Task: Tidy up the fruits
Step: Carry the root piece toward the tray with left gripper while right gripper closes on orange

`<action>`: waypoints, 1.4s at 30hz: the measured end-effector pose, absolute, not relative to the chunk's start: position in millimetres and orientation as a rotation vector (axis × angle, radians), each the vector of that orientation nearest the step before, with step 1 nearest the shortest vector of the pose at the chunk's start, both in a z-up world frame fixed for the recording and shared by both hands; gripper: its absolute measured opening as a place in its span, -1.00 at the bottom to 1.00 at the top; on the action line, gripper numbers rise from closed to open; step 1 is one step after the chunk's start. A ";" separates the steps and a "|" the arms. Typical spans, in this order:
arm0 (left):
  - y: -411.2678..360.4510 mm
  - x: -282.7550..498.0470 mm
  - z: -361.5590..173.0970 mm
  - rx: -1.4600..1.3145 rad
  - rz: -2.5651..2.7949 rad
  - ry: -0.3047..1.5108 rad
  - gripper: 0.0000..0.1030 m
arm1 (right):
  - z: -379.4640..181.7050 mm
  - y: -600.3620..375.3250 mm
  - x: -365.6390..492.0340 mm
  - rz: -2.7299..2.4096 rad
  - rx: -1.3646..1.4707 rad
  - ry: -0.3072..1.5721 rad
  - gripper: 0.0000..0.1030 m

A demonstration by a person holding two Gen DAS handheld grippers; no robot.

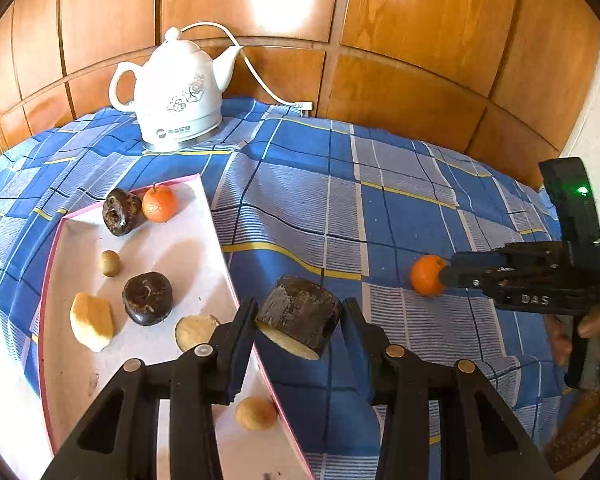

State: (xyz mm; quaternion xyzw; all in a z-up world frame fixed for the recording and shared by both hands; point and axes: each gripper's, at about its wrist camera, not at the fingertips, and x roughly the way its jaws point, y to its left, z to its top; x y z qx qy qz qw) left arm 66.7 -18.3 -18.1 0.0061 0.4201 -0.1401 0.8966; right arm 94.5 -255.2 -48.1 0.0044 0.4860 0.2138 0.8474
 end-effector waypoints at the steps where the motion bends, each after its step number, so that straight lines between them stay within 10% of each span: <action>1: -18.6 65.5 -18.1 0.013 -0.290 0.872 -0.16 | -49.8 -253.1 95.7 0.446 -0.004 1.024 -0.29; 7: -22.3 61.8 -16.7 0.016 -0.299 0.872 -0.16 | -57.5 -242.7 101.8 0.428 -0.056 1.022 0.15; 11: -25.1 61.3 -18.4 0.021 -0.306 0.879 -0.16 | -66.1 -237.9 103.8 0.428 -0.081 1.037 0.15; 13: -25.9 60.8 -19.0 0.020 -0.306 0.882 -0.16 | -68.6 -237.1 102.8 0.431 -0.099 1.042 -0.20; 42: -11.9 58.6 -15.7 0.021 -0.210 0.873 -0.16 | -69.2 -240.0 96.1 0.422 -0.112 1.024 -0.21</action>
